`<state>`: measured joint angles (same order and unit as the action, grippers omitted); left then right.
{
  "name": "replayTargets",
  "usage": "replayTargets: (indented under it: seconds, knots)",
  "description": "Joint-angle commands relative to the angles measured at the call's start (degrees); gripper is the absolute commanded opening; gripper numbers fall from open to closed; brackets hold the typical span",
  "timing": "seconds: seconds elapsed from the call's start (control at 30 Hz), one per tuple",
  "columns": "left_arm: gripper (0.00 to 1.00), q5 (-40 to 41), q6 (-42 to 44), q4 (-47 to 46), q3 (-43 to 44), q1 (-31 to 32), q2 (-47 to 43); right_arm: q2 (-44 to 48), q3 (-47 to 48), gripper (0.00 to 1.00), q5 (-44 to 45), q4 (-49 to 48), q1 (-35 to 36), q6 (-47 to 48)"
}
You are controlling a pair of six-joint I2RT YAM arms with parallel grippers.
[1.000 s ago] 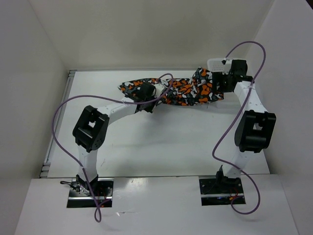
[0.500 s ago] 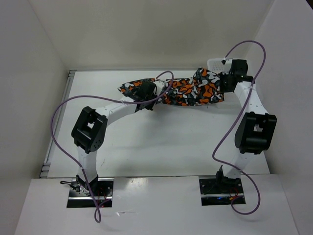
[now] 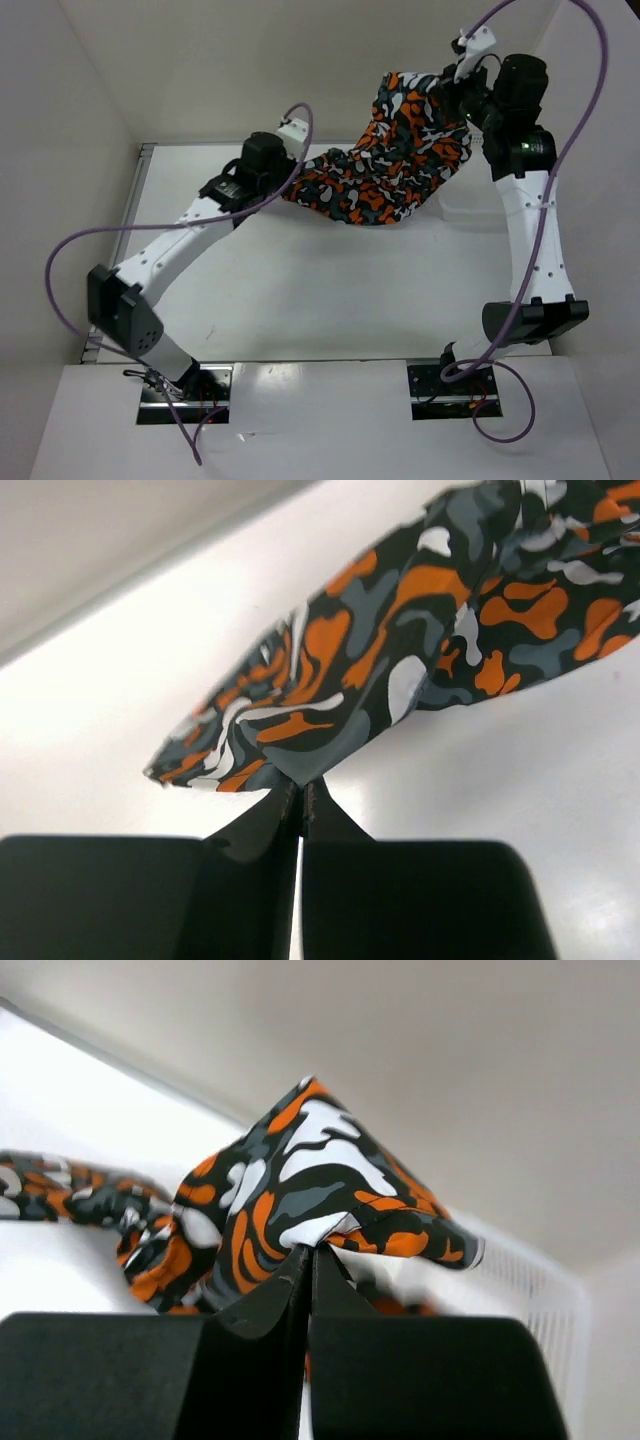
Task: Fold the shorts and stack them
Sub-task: Move the shorts to the center of the board
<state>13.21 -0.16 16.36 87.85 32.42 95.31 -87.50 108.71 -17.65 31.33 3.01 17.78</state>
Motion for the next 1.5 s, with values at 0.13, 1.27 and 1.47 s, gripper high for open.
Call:
replayTargets:
  seconds: [0.13,1.27,1.47]
  knots:
    - [0.00,-8.62,0.16,7.98,-2.25,-0.34,-23.29,-2.39,26.09,0.00,-12.93,3.47,-0.28,-7.05]
    - [0.74,-16.38,0.16,15.37,-6.71,-32.33,1.75,-47.43,64.33,0.99,7.14,31.32,21.68,-15.24]
    - [0.75,-11.64,0.16,14.76,-28.64,-33.48,-13.99,-15.21,8.99,0.99,16.22,24.34,27.48,-12.51]
